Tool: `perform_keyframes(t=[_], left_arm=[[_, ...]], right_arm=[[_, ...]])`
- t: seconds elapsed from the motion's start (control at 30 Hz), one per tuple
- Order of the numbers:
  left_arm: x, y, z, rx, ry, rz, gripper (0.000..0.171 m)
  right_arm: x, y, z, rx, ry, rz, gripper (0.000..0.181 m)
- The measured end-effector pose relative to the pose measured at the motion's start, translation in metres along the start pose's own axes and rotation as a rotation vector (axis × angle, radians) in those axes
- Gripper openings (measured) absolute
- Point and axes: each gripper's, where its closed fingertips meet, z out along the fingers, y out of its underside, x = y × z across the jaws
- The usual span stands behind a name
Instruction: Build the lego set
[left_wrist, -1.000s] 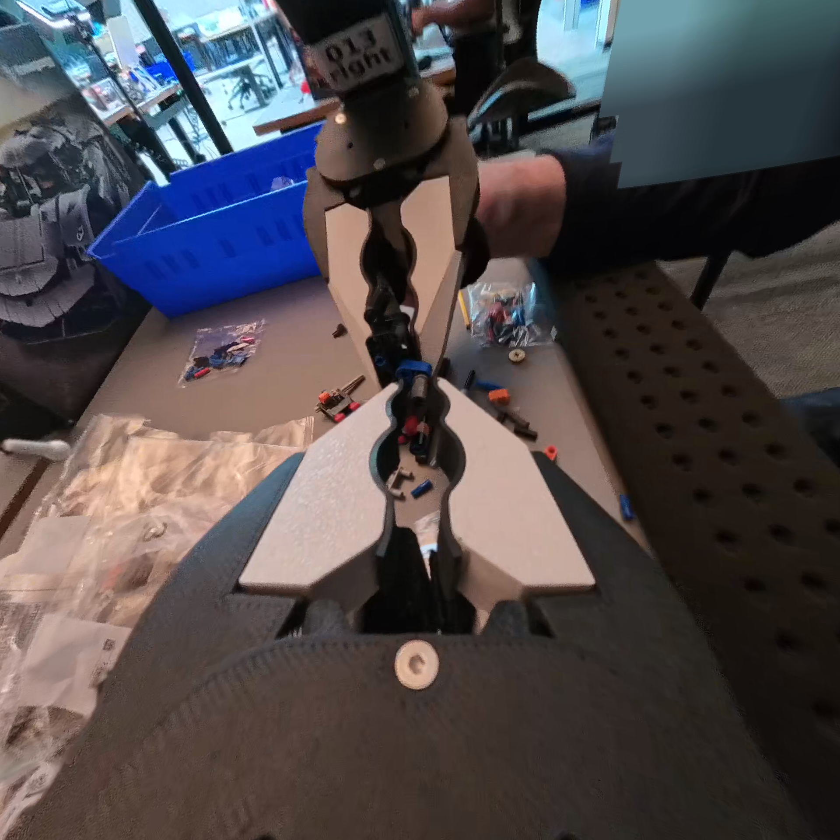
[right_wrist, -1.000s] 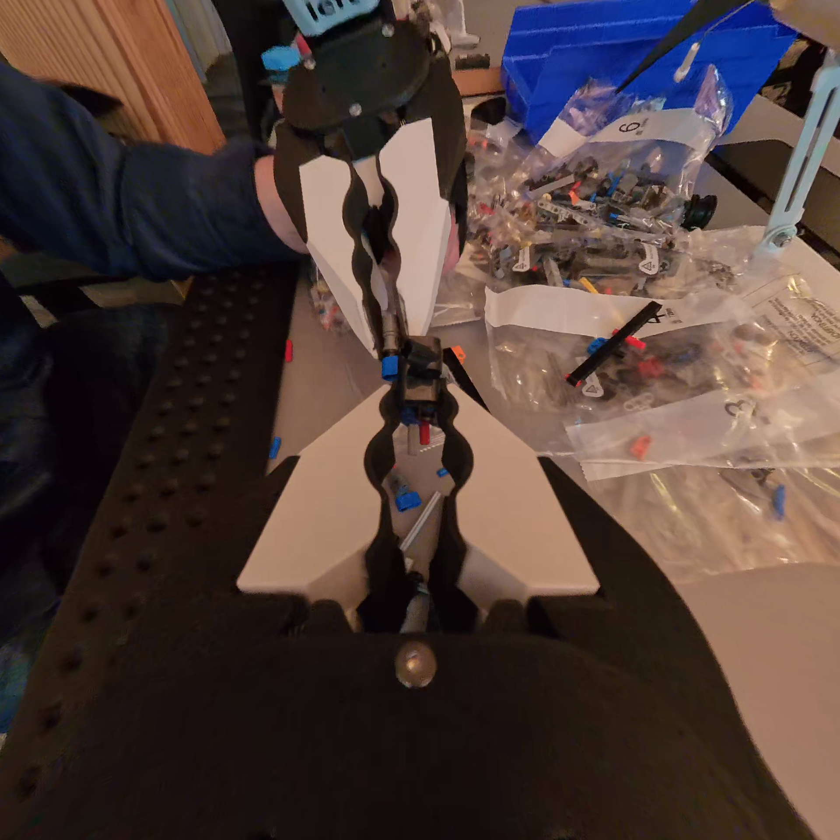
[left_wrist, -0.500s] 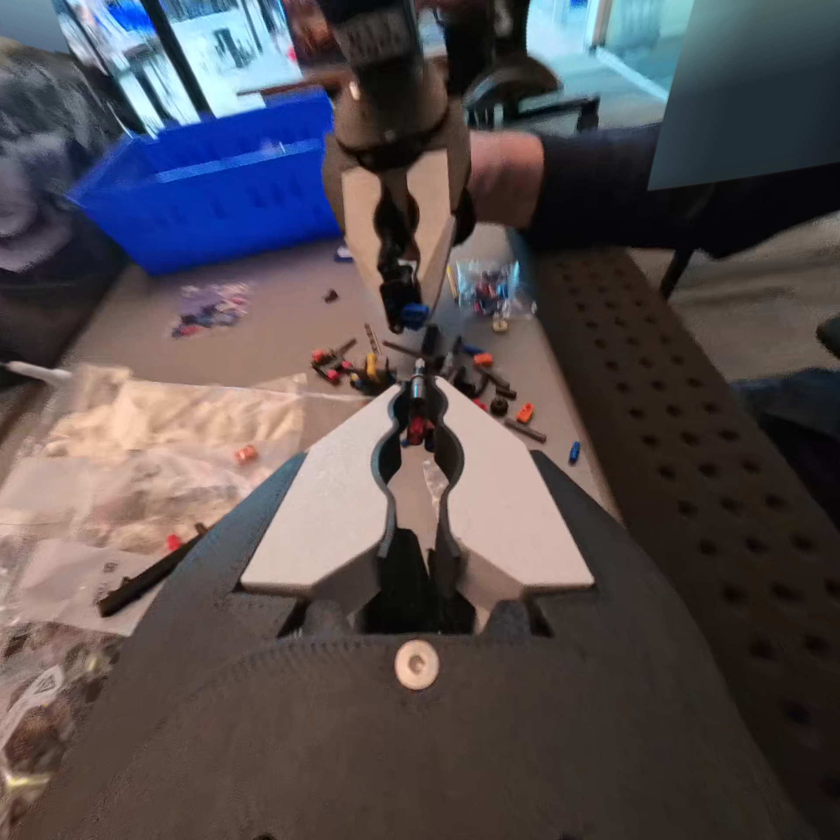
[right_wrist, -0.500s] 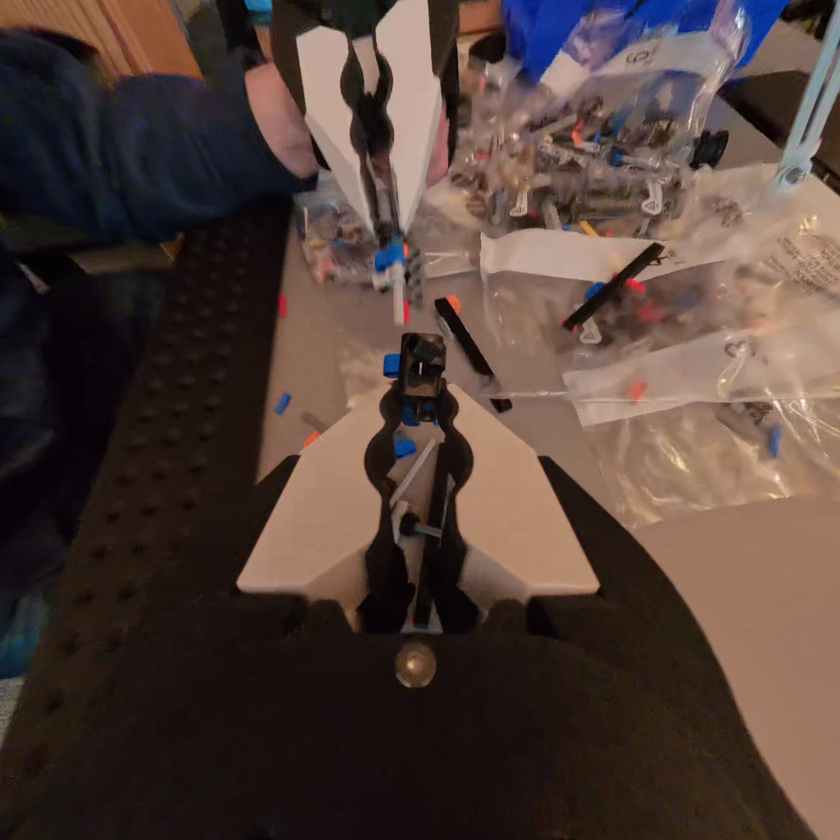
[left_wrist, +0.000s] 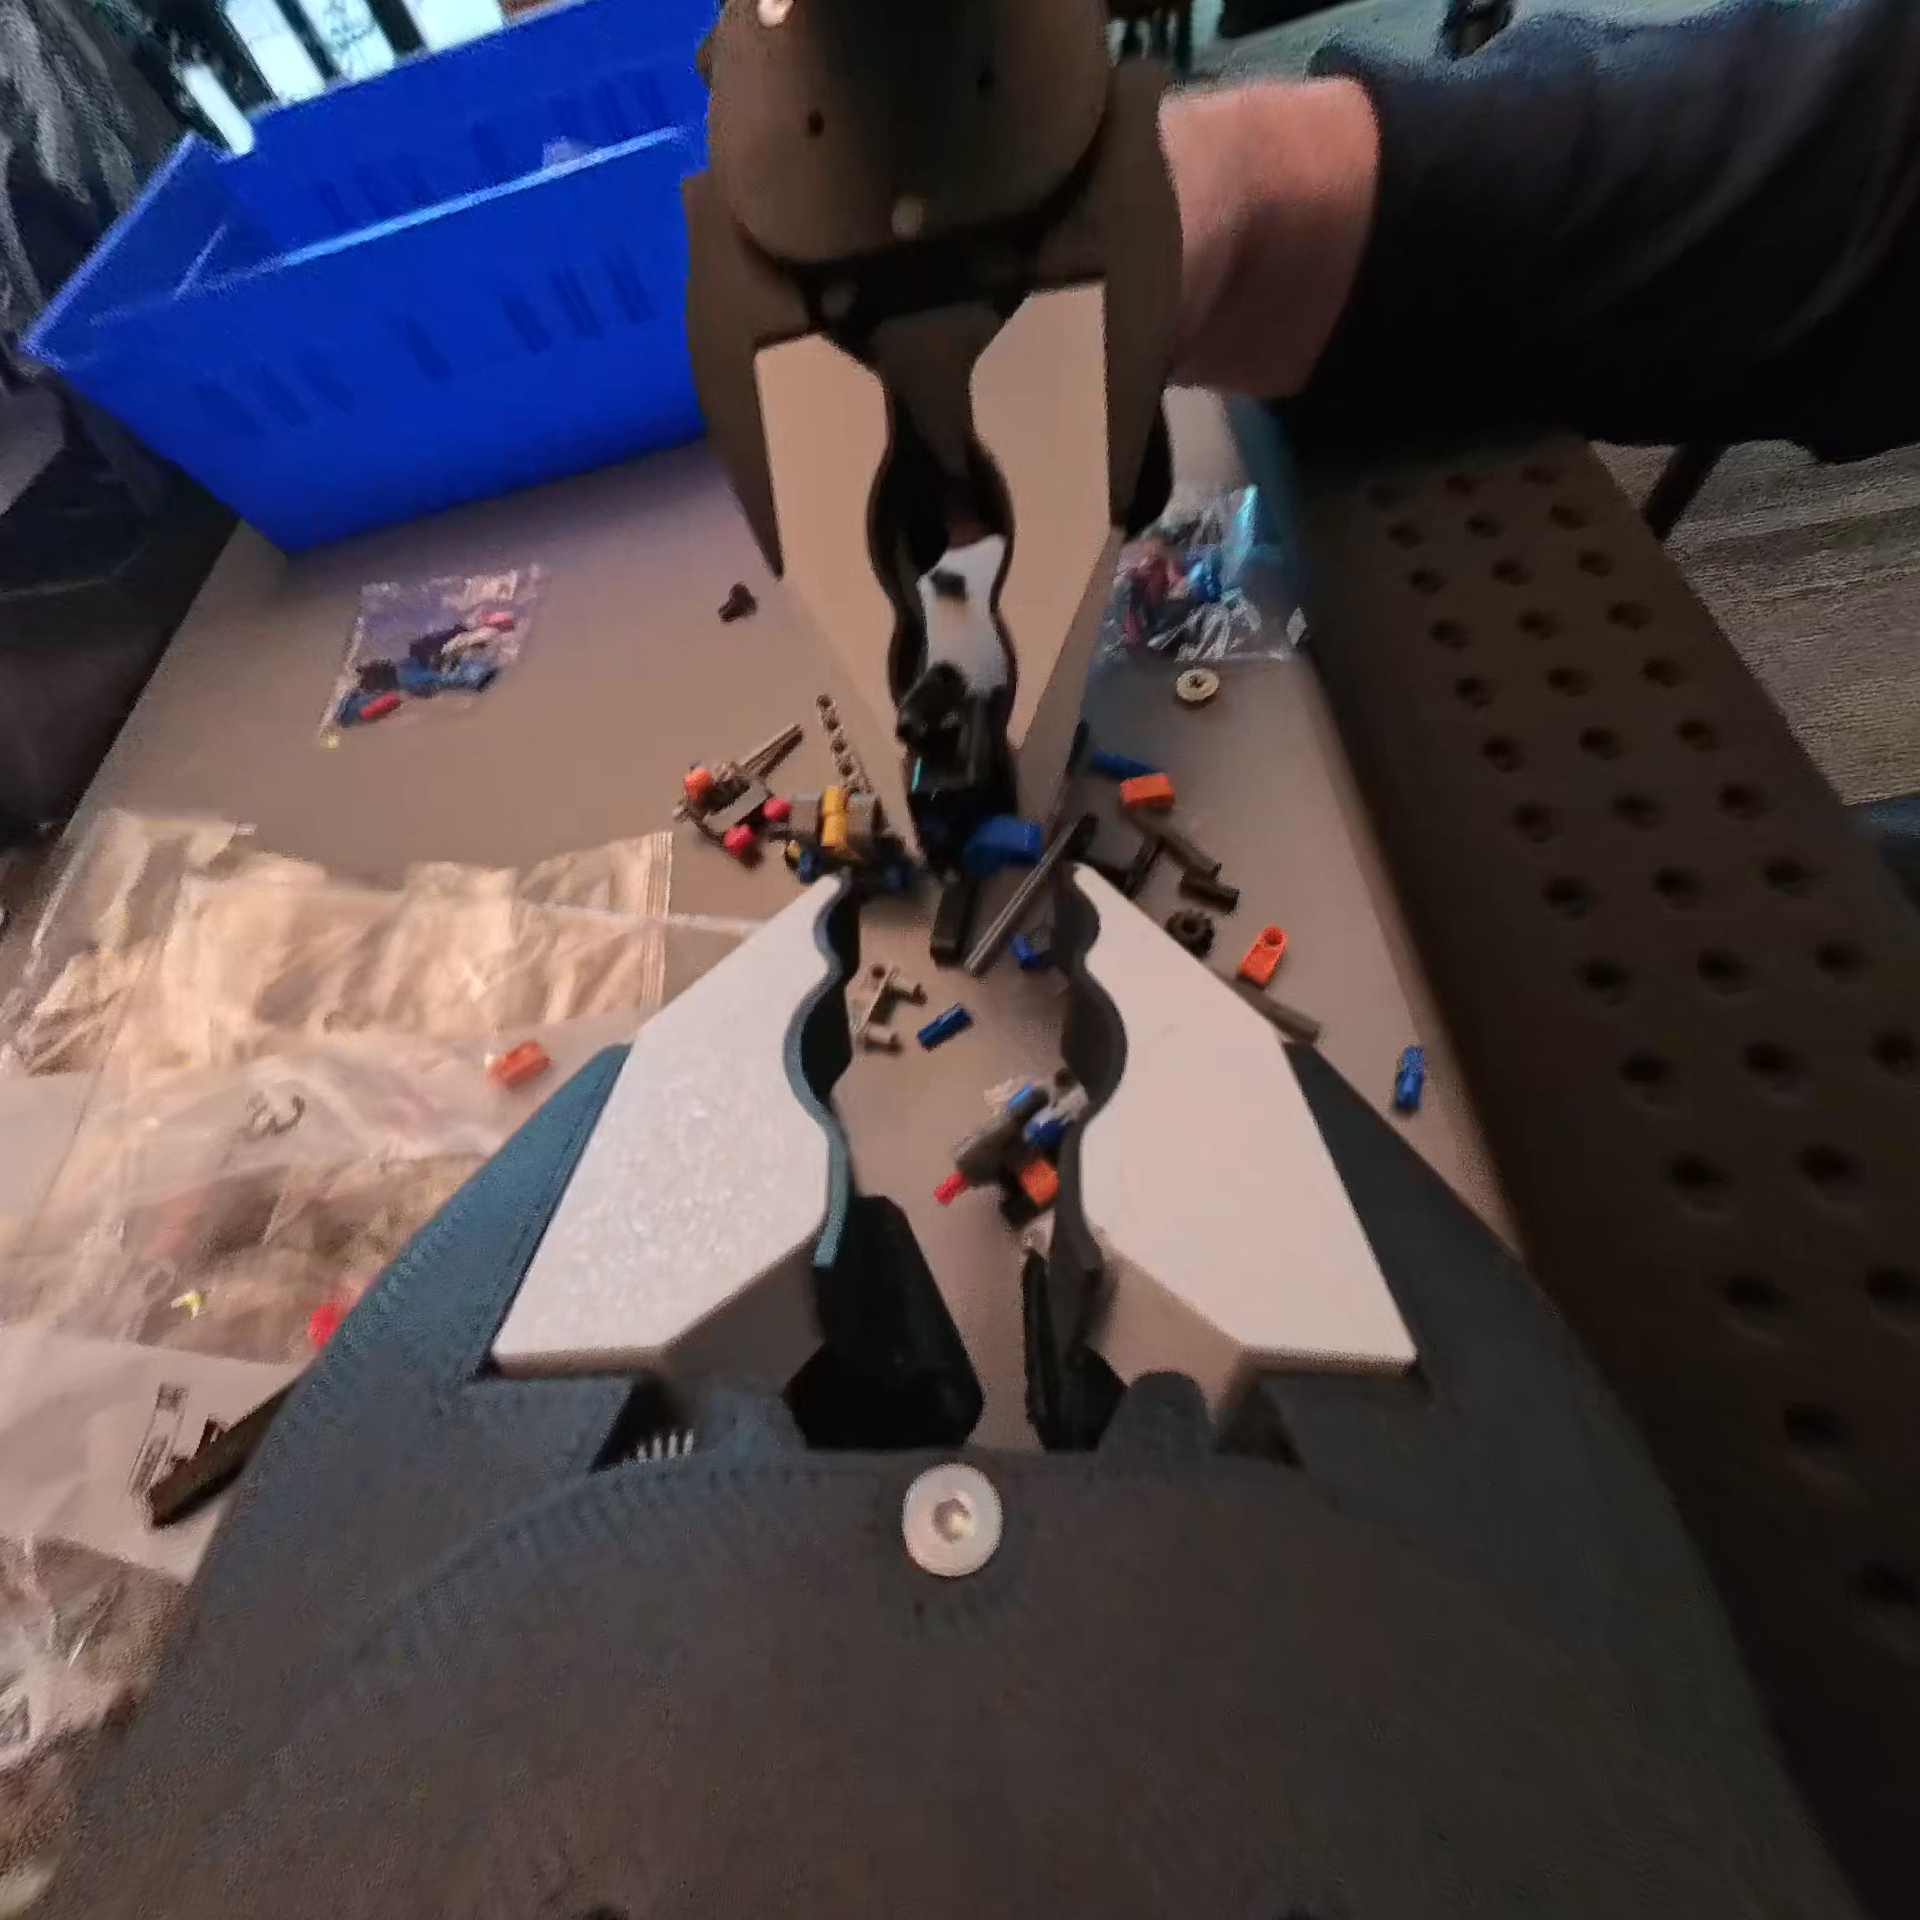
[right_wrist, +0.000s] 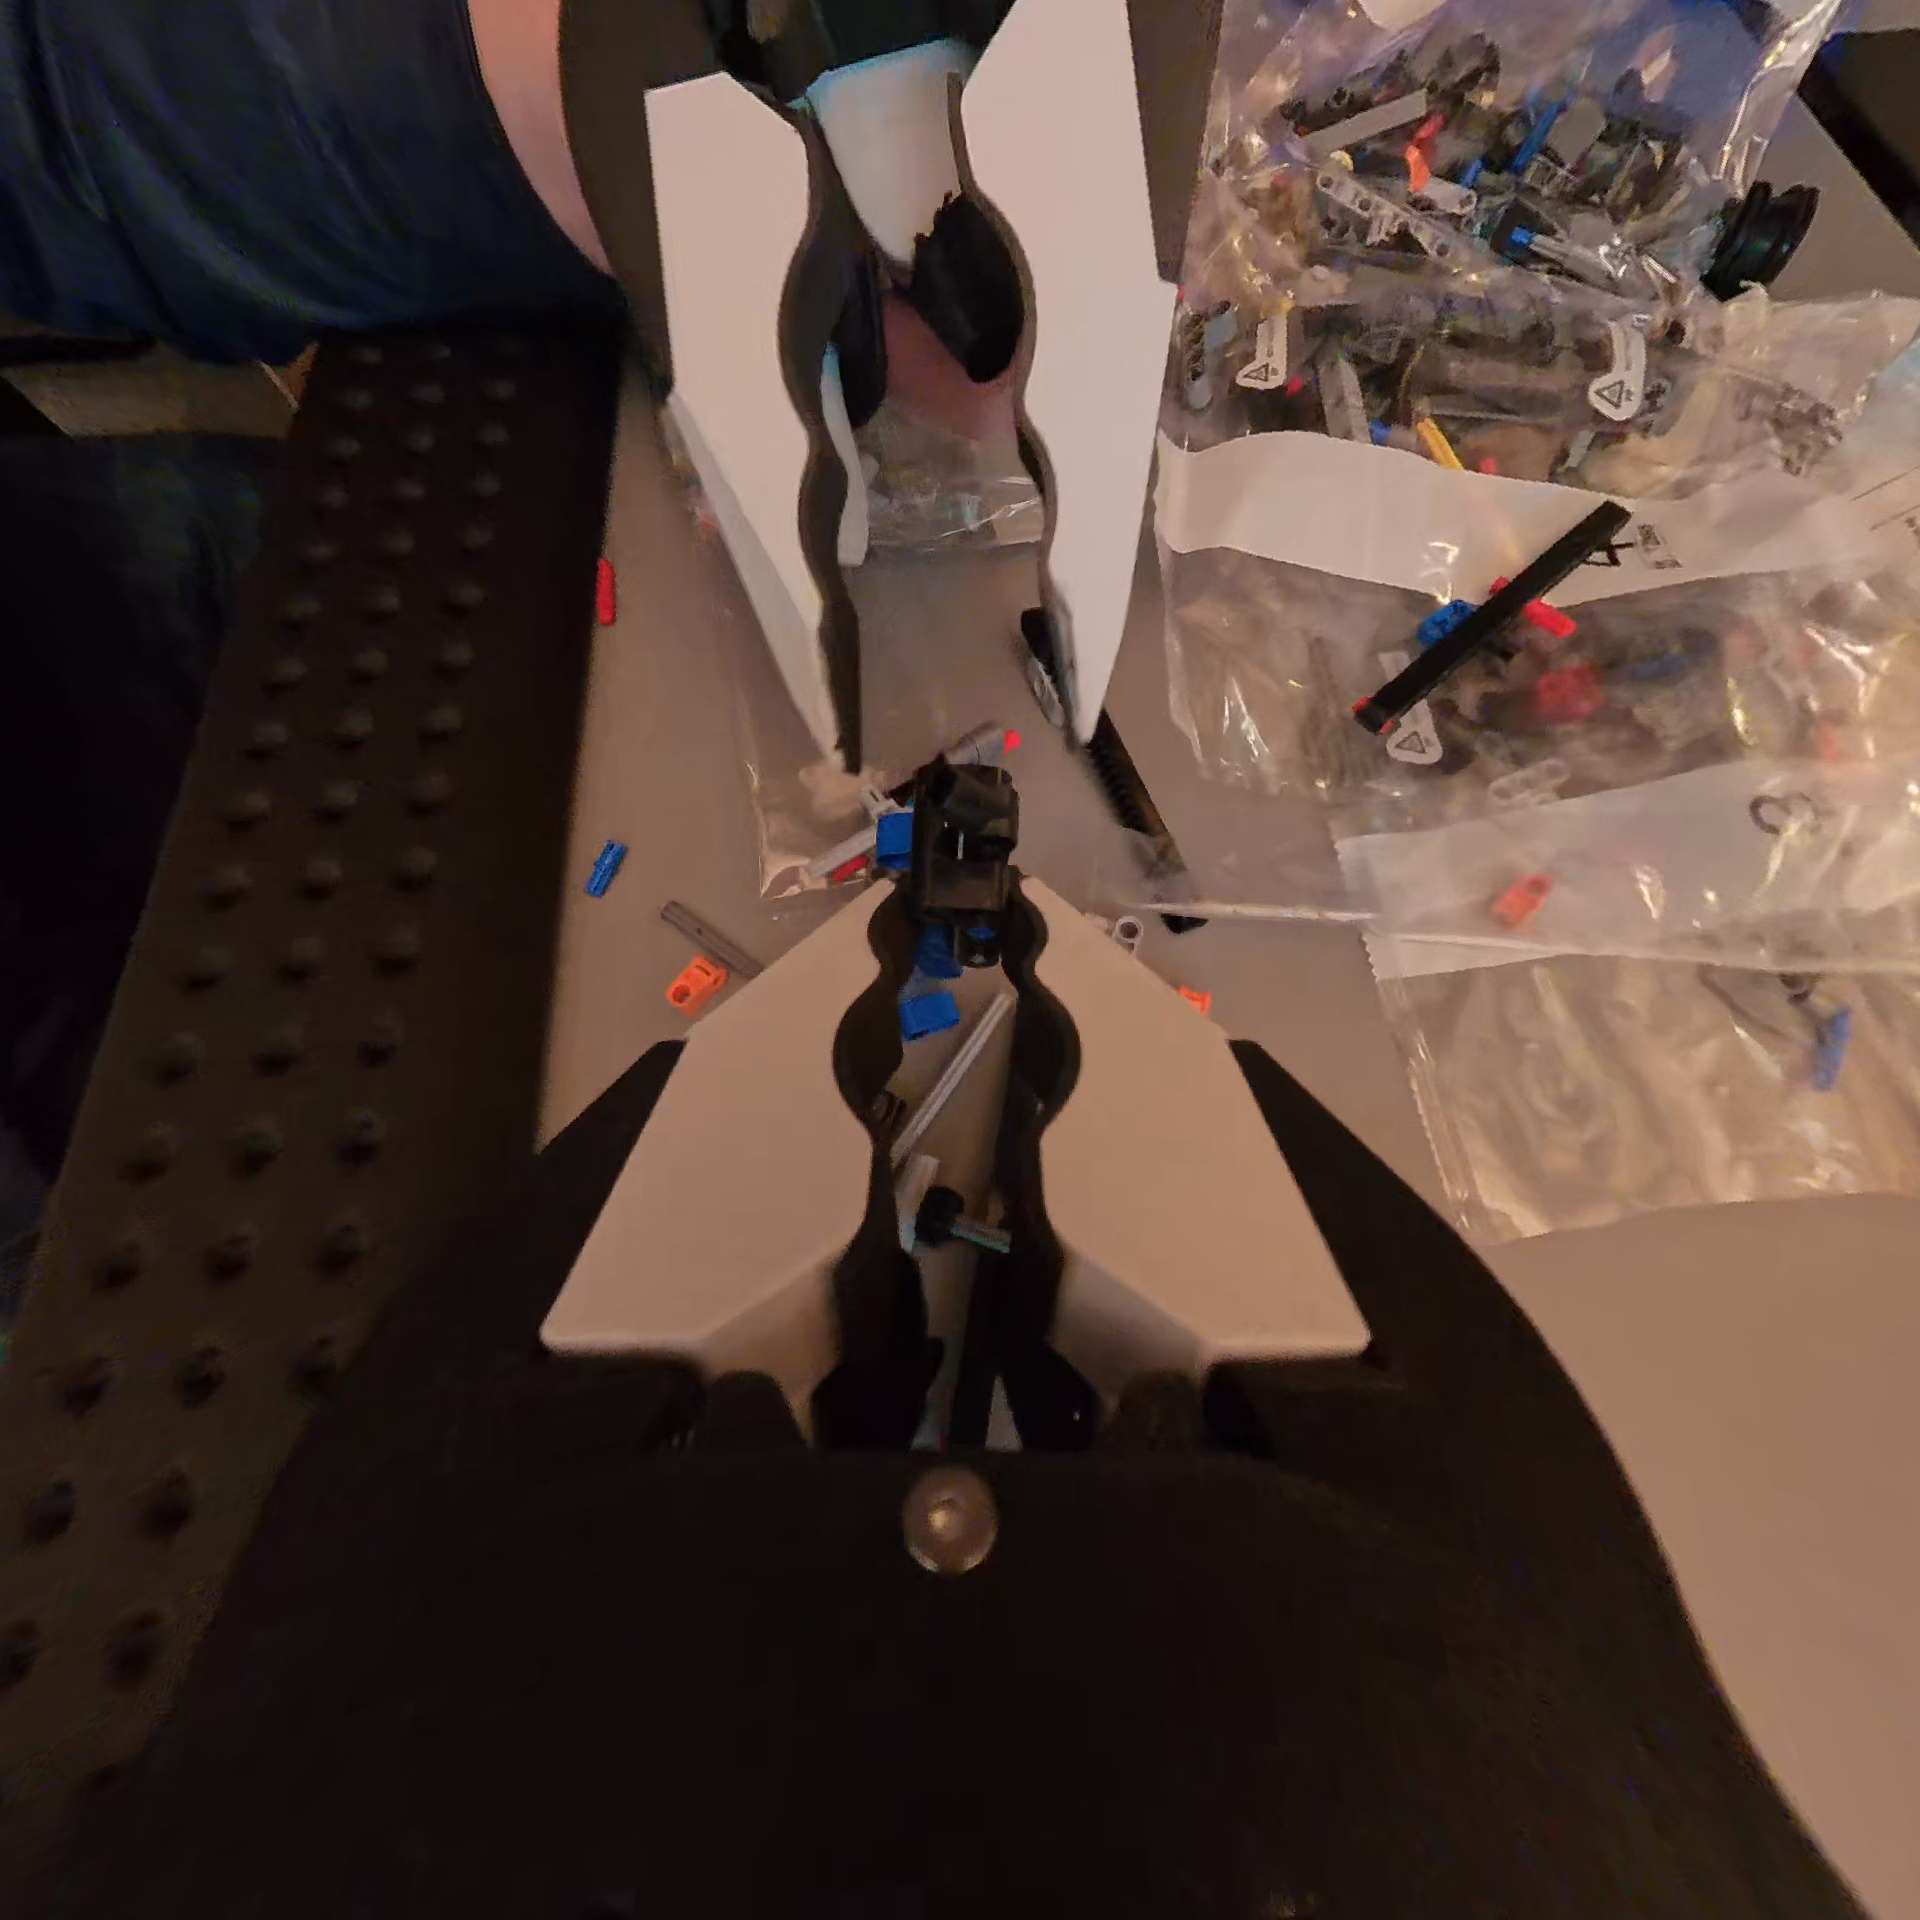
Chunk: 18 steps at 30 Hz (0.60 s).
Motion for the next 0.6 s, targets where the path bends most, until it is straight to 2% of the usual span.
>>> perform_keyframes(t=[0.07,0.17,0.27,0.43,0.5,0.6], left_arm=[[0.004,-0.005,0.005,0.002,0.0,0.023,0.035],[0.007,-0.005,0.01,-0.004,0.005,0.03,0.018],[0.007,-0.004,0.009,-0.008,0.01,0.021,0.016],[0.005,-0.016,0.004,0.058,0.016,-0.009,0.015],[0.002,-0.012,0.002,0.042,0.007,-0.015,0.015],[0.003,-0.018,0.0,0.084,0.016,-0.036,0.015]], right_arm=[[-0.001,-0.002,0.003,-0.004,0.008,-0.017,0.013],[-0.006,-0.006,0.007,-0.012,0.009,-0.056,0.013],[-0.005,-0.006,0.007,-0.024,0.041,-0.092,0.013],[-0.005,-0.016,-0.002,0.034,0.059,-0.107,0.013],[-0.004,-0.014,-0.004,0.026,0.062,-0.087,0.019],[-0.003,-0.023,-0.008,0.068,0.08,-0.095,0.013]])
